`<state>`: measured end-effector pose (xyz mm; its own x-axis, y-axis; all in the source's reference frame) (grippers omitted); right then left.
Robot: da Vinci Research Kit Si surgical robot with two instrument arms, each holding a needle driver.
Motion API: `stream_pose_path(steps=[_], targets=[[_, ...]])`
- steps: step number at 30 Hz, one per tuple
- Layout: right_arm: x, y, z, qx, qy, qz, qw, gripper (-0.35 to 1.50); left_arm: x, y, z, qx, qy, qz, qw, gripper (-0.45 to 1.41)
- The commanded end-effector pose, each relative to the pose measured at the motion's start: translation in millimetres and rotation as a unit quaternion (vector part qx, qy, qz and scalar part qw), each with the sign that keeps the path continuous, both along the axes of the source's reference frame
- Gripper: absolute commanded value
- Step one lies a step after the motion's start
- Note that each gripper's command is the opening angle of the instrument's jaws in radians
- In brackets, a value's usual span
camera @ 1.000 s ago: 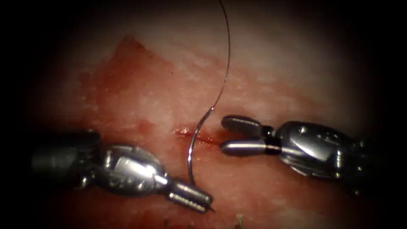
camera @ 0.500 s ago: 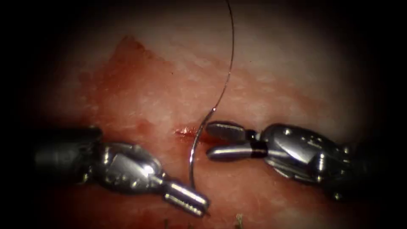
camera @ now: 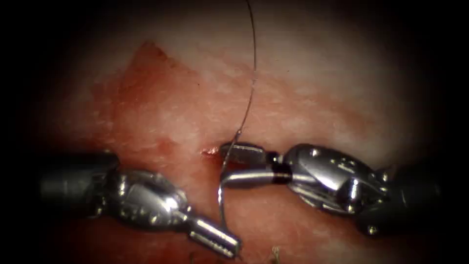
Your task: Wound Closure
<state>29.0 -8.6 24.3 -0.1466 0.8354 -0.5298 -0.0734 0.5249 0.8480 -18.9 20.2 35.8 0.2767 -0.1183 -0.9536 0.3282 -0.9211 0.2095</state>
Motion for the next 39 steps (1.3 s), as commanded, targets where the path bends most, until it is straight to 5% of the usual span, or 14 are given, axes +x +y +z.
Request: stream_pose_path(steps=[1, 9, 16, 22, 29, 30, 31, 39], targets=[[0.5, -0.7, 0.4, 0.004, 0.001, -0.001, 1.0, 0.36, -0.5, -0.2, 0.5, 0.0, 0.001, 0.003, 1.0, -0.45], [0.9, -0.8, 0.2, 0.027, 0.006, 0.001, 1.0, 0.4, -0.8, -0.6, 0.2, -0.004, 0.003, 0.017, 1.0, -0.45], [1.6, -1.4, -0.2, 0.052, 0.025, -0.013, 0.998, -0.13, -0.8, -0.6, 0.2, -0.004, 0.0, 0.019, 1.0, -0.45], [2.1, -1.6, -0.4, 0.055, 0.03, -0.017, 0.998, -0.35, -0.8, -0.6, 0.2, -0.005, 0.001, 0.018, 1.0, -0.45], [1.8, -1.4, -0.3, 0.055, 0.03, -0.019, 0.998, -0.35, -0.7, -0.6, 0.1, -0.005, 0.003, 0.016, 1.0, -0.45], [1.6, -1.3, -0.2, 0.056, 0.026, -0.017, 0.998, -0.35, -0.6, -0.6, 0.1, 0.011, 0.009, 0.021, 1.0, -0.27], [1.3, -1.1, -0.1, 0.034, 0.016, -0.012, 0.999, -0.35, -0.4, -0.6, 0.0, 0.05, 0.024, 0.029, 0.998, 0.47], [-0.5, 0.3, 0.7, -0.042, -0.046, 0.025, 0.998, -0.35, 1.1, 0.6, -2.0, 0.095, 0.064, 0.012, 0.993, 0.86]])
